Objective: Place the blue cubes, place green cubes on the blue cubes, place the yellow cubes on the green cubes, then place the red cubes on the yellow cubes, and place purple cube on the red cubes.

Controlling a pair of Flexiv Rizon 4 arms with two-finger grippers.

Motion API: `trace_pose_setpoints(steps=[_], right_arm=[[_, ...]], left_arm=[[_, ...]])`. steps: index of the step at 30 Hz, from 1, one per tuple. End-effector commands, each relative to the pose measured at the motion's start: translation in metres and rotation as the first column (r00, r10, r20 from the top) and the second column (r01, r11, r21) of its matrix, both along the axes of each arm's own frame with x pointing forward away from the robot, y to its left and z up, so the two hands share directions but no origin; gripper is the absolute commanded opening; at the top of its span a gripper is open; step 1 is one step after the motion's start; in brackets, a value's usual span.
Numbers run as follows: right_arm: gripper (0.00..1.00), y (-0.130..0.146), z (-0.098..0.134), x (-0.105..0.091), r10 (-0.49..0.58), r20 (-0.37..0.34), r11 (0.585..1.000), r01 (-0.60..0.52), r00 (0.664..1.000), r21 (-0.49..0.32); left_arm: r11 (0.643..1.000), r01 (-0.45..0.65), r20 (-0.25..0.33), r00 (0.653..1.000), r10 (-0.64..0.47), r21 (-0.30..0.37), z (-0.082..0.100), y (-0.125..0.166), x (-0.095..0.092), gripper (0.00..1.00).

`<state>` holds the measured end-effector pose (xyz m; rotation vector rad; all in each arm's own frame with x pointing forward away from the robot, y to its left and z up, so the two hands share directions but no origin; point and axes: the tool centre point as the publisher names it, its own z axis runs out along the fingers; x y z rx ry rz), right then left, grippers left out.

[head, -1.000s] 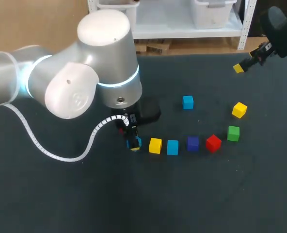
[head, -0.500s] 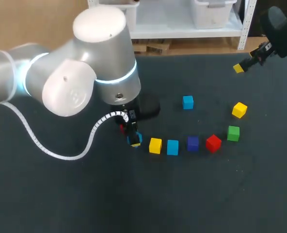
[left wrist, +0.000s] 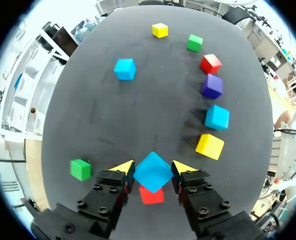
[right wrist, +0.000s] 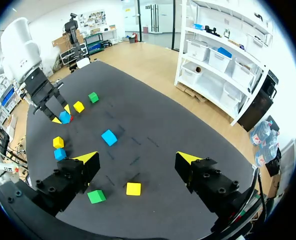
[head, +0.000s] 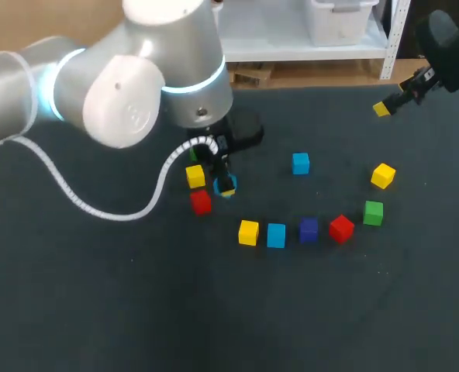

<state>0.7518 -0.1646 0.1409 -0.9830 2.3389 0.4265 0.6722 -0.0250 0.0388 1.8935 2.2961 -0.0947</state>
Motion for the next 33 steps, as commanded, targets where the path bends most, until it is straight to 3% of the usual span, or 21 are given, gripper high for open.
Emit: trace_pose_setpoints(steps=[1, 6, 16, 17, 18, 19, 33], right_arm=[[1.0, 0.0, 0.0, 0.0, 0.001, 0.002, 1.0, -0.001, 1.0, 0.001], [1.0, 0.0, 0.0, 0.0, 0.001, 0.002, 1.0, -0.001, 1.0, 0.001], [1.0, 0.0, 0.0, 0.0, 0.001, 0.002, 1.0, -0.001, 1.0, 0.001], [1.0, 0.0, 0.0, 0.0, 0.001, 0.002, 1.0, -0.001, 1.0, 0.001], [1.0, 0.0, 0.0, 0.0, 0.001, 0.002, 1.0, -0.001, 1.0, 0.001], [1.0, 0.0, 0.0, 0.0, 0.001, 0.002, 1.0, -0.001, 1.0, 0.001], [1.0, 0.0, 0.0, 0.0, 0.001, 0.002, 1.0, -0.001, 1.0, 0.001]], left_arm=[[1.0, 0.018, -0.026, 1.0, -0.017, 0.024, -0.001, -0.013, 0.019, 0.0], [0.997, 0.052, -0.027, 0.998, -0.051, 0.055, -0.011, -0.023, 0.033, 0.0], [0.993, 0.07, -0.059, 0.996, -0.064, 0.093, -0.032, -0.031, 0.043, 0.0], [0.993, 0.071, -0.071, 0.995, -0.064, 0.095, -0.034, -0.031, 0.043, 0.08], [0.993, 0.064, -0.084, 0.995, -0.055, 0.098, -0.036, -0.031, 0.043, 0.49], [0.993, 0.059, -0.089, 0.995, -0.05, 0.098, -0.037, -0.031, 0.044, 1.0], [0.994, 0.049, -0.066, 0.997, -0.042, 0.099, -0.025, -0.004, 0.051, 1.0]])
